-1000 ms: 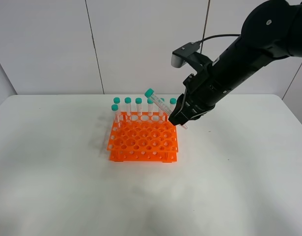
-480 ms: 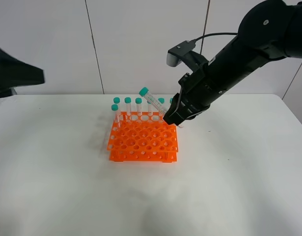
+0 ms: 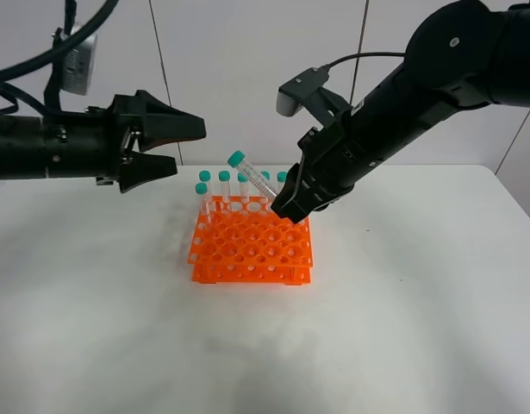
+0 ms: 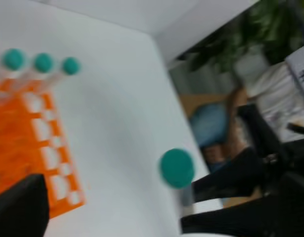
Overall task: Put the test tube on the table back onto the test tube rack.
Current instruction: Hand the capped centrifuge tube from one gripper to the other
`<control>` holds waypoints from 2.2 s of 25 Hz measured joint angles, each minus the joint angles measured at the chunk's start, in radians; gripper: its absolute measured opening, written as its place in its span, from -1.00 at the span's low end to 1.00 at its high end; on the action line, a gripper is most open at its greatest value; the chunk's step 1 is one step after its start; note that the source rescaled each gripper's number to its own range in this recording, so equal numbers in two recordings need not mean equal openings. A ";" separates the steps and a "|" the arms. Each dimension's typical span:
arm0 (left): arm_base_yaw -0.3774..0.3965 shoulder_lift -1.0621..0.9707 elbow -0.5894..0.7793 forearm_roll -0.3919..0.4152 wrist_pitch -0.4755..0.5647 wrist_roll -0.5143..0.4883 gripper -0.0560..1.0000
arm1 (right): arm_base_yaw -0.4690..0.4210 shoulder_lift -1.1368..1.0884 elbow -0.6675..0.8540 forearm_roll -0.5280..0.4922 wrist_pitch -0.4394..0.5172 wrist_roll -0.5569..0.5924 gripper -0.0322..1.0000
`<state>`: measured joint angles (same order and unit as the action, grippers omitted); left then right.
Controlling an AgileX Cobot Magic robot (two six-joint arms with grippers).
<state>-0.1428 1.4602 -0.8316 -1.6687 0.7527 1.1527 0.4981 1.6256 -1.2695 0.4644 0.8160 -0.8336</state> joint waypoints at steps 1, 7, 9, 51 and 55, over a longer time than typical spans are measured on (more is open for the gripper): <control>-0.018 0.016 -0.001 -0.026 0.000 0.021 1.00 | 0.000 0.000 0.000 -0.002 0.000 0.000 -0.89; -0.129 0.111 -0.043 -0.054 -0.035 0.059 1.00 | 0.000 0.000 0.000 -0.019 -0.005 0.010 -0.89; -0.155 0.142 -0.083 -0.054 -0.046 0.057 1.00 | 0.000 0.000 0.000 -0.020 -0.007 0.012 -0.89; -0.178 0.207 -0.179 -0.060 -0.079 -0.024 -0.89 | 0.000 0.000 0.000 -0.082 -0.047 0.105 -0.89; -0.178 0.207 -0.179 -0.060 -0.079 -0.025 -0.89 | 0.000 0.000 0.000 -0.082 -0.047 0.105 -0.89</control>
<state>-0.3208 1.6671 -1.0110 -1.7290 0.6738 1.1273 0.4981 1.6256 -1.2695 0.3821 0.7694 -0.7287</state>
